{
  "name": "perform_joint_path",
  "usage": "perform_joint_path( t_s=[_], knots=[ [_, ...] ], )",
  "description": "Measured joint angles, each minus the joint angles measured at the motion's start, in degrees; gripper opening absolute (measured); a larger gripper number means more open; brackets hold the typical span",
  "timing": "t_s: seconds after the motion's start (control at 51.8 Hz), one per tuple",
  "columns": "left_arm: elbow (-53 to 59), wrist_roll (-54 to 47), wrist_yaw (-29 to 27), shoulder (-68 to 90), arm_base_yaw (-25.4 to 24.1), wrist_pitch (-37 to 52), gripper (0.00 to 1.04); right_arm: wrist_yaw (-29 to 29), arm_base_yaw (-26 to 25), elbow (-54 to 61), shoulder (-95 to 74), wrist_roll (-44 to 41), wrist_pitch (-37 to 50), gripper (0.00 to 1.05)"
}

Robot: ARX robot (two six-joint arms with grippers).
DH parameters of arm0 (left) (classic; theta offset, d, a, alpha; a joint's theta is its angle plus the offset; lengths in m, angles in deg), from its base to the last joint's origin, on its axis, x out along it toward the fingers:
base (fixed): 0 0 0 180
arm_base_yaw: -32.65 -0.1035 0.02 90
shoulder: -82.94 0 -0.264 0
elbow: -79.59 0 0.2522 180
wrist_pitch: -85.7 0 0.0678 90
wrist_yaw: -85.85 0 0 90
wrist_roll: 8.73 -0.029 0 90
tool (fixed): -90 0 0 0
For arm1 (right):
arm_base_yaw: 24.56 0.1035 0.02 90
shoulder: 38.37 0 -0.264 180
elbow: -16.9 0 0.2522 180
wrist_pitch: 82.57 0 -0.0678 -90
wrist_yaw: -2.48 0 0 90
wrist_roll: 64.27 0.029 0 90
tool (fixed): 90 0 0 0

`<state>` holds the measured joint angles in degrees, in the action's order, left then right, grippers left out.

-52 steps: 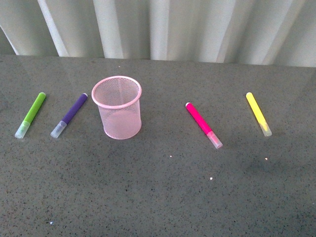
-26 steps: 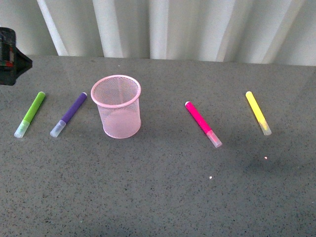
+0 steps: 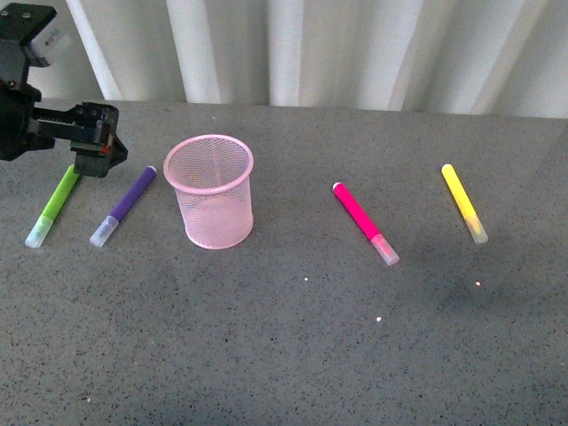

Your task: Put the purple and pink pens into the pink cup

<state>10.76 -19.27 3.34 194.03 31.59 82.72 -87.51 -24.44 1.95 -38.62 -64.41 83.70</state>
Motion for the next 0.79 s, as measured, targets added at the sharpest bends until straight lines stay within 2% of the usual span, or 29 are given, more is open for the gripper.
perform_joint_path(
  t_s=[0.271, 0.792],
  knots=[
    [-6.54, -2.03, 0.0, 6.49, 0.7, -0.85, 0.98, 0.0, 0.0, 0.0, 0.0, -0.02, 0.0, 0.98],
    [-12.44, -4.92, 0.0, 15.5, 1.6, -1.55, 0.98, 0.0, 0.0, 0.0, 0.0, 0.0, 0.0, 0.98]
  ],
)
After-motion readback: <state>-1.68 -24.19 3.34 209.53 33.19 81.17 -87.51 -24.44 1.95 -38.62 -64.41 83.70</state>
